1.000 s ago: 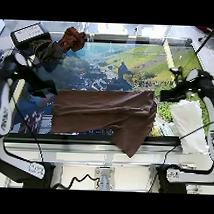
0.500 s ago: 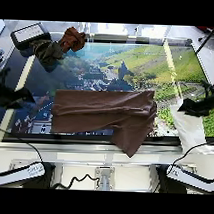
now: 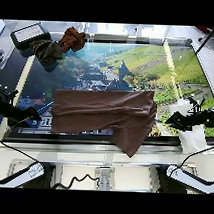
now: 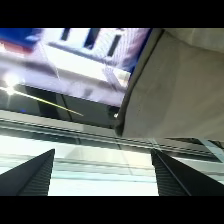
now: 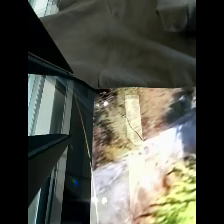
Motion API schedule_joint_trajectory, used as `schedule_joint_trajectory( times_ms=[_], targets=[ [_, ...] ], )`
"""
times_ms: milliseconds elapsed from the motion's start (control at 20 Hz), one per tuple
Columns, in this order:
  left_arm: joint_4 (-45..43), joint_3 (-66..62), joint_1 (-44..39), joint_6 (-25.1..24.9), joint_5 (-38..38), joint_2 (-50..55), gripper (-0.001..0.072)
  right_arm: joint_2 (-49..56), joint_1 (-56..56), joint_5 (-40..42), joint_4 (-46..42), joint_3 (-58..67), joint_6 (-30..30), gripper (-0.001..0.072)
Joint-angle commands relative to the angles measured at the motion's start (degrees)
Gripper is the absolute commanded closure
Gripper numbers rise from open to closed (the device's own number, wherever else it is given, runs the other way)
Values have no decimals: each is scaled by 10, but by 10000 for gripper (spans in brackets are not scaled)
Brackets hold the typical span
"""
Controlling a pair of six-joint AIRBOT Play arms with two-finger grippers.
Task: Fold the shirts.
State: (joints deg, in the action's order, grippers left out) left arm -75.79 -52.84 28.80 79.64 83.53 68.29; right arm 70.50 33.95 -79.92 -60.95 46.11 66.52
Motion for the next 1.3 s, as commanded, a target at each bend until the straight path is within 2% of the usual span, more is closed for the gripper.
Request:
schedule_joint_trajectory(
  times_ms=[0,200,450,650,800,1100,1250],
  targets=[
    [0,8,1,-2,-3,-2,15,0,1,2,14,-9,-6,287],
    [16,9,1,-1,0,-2,15,0,1,8,24,-24,-10,287],
    [55,26,1,0,-13,-2,16,0,1,30,79,-68,-32,288],
    [54,45,1,33,5,1,23,0,1,23,90,-79,-32,287],
    [55,67,1,34,-7,3,23,0,1,30,125,-95,-36,287],
    [56,91,1,44,-6,3,24,0,1,15,118,-95,-31,287],
    [96,101,1,43,-29,4,24,0,1,21,133,-103,-28,287]
  ],
)
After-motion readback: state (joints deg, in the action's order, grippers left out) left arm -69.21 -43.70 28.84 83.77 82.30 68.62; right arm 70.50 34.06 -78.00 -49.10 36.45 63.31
